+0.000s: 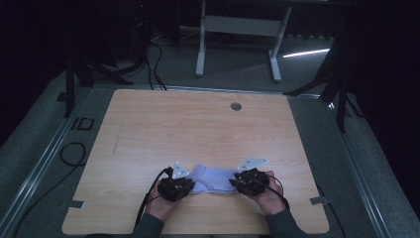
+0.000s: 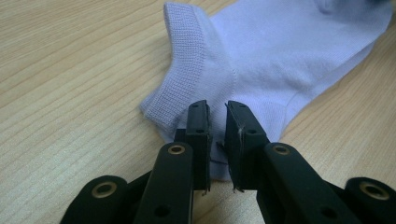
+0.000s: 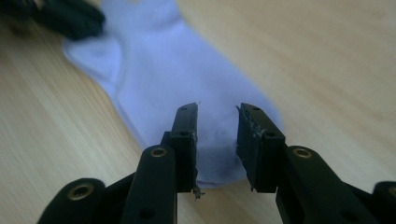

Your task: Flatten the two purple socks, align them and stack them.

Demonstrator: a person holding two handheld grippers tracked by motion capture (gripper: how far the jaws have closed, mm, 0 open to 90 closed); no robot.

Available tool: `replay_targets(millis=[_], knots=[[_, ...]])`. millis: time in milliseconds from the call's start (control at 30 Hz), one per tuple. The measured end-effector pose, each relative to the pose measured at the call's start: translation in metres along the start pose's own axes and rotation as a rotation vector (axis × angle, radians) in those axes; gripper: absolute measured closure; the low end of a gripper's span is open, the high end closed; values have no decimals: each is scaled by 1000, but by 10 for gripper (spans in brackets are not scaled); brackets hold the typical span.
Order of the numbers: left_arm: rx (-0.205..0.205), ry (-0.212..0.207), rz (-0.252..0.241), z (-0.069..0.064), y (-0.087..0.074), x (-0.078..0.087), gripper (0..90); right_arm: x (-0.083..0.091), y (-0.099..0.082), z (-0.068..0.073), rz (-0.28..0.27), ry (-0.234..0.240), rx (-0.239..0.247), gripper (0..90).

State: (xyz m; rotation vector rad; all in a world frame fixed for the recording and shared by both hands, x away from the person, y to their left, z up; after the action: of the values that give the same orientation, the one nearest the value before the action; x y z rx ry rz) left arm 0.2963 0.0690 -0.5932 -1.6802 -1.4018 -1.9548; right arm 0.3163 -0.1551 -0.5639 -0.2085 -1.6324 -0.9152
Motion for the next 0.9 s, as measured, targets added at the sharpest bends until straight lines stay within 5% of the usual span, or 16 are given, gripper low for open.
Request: replay_targets(millis=[233,633,900], knots=[[-16,8,7,3,-1,2,796,-19,-7,-4,67,-10,2,672],[-8,51,13,11,1,1,780,-23,-1,-17,44,-24,-35,667],[27,102,-37,17,5,3,769,-22,5,-19,-13,-5,-52,595]])
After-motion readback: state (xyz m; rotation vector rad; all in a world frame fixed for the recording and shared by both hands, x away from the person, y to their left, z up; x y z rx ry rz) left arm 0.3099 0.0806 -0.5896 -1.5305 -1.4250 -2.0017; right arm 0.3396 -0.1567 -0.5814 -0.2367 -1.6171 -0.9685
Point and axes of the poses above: each handheld gripper's, and its own axes: x roughly backward along the jaws, y roughly out of its top, z roughly to its left, the point moved 5 cm from there along -x, roughly forward along the jaws, and after that the axes turned 13 degrees about z, right-handed, at the moved point
